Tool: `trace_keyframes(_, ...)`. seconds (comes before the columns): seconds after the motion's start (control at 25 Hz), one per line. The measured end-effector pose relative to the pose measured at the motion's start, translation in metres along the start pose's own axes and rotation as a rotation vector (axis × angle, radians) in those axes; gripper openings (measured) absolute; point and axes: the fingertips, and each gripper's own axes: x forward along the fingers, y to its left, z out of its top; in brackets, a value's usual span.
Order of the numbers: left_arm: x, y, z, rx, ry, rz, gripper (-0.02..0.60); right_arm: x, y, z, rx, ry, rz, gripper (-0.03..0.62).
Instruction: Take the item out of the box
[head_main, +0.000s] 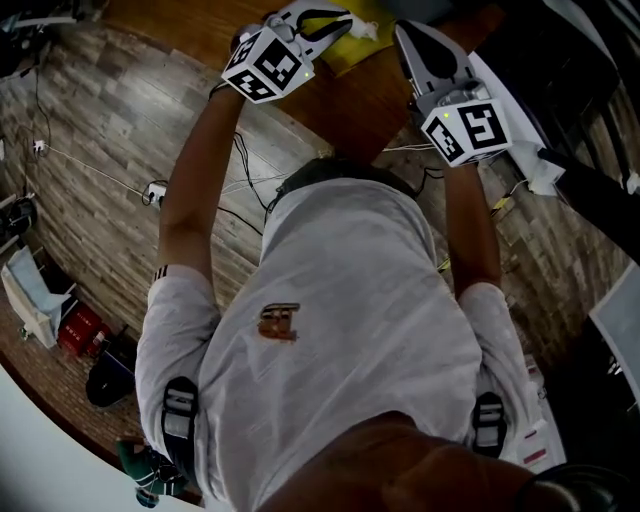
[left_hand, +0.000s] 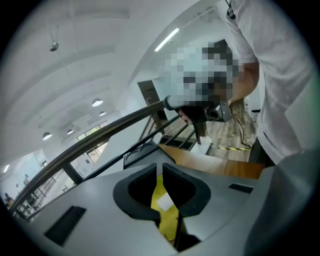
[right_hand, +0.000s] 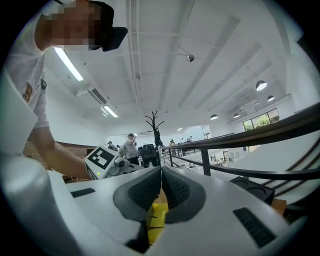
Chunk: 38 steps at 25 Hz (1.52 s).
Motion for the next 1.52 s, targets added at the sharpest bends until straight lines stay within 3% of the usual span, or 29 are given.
trace_keyframes(0.36,0.044,-0.007,-0.033,0.188,0.142,-0.214,0.133,0.015,-0.022,-0.027,0.018,0.056,-0.059,0.032)
trace_keyframes(0.96,0.089,-0.012,-0.100,0.426,0.354,-0.512,0.219,0.033,-0.050,-0.050,0.058,0.109,-0.116,0.032)
trace_keyframes(1.52,0.127,-0.022,-0.129,0.470,0.434,-0.668,0.242,0.018,-0.078,-0.062,0.084,0.132,-0.179,0.032)
